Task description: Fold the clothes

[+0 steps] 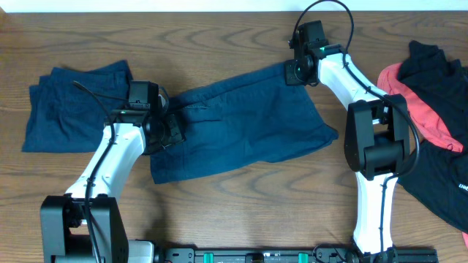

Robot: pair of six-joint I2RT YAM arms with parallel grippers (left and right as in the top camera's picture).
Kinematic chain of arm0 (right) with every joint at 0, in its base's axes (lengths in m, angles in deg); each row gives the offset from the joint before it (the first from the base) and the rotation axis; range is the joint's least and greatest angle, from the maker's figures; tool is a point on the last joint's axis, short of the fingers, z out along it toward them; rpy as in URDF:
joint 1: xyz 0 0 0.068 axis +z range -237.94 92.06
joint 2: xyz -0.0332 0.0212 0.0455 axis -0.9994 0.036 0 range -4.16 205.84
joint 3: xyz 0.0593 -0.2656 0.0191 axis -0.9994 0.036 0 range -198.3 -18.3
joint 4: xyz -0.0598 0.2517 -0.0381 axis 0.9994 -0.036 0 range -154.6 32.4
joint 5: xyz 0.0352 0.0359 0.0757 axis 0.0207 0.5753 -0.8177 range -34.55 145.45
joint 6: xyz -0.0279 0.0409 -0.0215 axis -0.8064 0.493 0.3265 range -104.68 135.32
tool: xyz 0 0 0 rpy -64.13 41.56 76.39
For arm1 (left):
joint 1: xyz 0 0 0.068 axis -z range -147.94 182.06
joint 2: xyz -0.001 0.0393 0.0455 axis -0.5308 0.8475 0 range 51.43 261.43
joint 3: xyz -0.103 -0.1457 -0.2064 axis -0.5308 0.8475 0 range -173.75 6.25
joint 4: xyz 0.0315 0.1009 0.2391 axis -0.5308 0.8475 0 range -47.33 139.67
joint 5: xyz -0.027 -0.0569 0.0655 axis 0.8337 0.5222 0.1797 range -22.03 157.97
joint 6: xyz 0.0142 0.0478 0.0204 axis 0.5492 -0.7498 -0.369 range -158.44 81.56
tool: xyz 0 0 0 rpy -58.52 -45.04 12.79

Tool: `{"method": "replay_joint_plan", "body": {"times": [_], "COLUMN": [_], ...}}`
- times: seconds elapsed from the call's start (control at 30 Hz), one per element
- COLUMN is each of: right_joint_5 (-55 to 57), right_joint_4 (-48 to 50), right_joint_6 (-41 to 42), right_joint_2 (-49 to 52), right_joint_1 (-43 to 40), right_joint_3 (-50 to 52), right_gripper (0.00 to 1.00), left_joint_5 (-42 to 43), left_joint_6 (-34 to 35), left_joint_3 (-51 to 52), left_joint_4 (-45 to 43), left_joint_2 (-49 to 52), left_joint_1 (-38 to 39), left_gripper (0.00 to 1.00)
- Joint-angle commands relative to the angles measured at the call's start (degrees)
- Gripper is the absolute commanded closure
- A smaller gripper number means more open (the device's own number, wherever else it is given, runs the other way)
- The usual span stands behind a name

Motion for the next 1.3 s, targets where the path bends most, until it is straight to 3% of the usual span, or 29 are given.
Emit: {"method": "replay_joint_plan", "body": {"times": [0.0, 0.47, 1.07, 1.1, 1.23, 1.27], "right_joint_5": [-0.31, 1.03, 1.07, 1.49, 5.03, 6.62], "right_joint_4": [-0.13, 2.16, 16.20, 16.37, 15.52, 14.97], "right_joint_6": [-0.22, -2.84, -2.56, -2.56, -2.56, -2.56], "right_joint_2": [0.76, -9.79, 6.56, 7.13, 6.54, 5.86], "right_joint_1": [0.46, 1.07, 5.79, 5.90, 5.73, 5.49], "right_joint_3": [0.37, -6.82, -6.34, -6.34, -6.56, -6.88], "right_gripper": [0.99, 0.99, 0.99, 0.92, 0.36, 0.29], "left_joint_5": [0.50, -1.88, -2.08, -2.10, -2.10, -2.10], "left_joint_6": [-0.11, -0.09, 1.42, 1.42, 1.42, 1.42], "left_joint_3": [0.42, 0.76, 4.13, 4.13, 4.13, 4.13], "left_joint_4": [-0.02, -0.15, -2.23, -2.25, -2.25, -2.29], "left_joint_2": [0.50, 0.57, 0.59, 0.59, 0.59, 0.59], "left_joint_1": [-0.07, -0.07, -0.07, -0.07, -0.07, -0.07], "left_gripper": [0.46, 0.46, 0.46, 0.46, 0.46, 0.45]}}
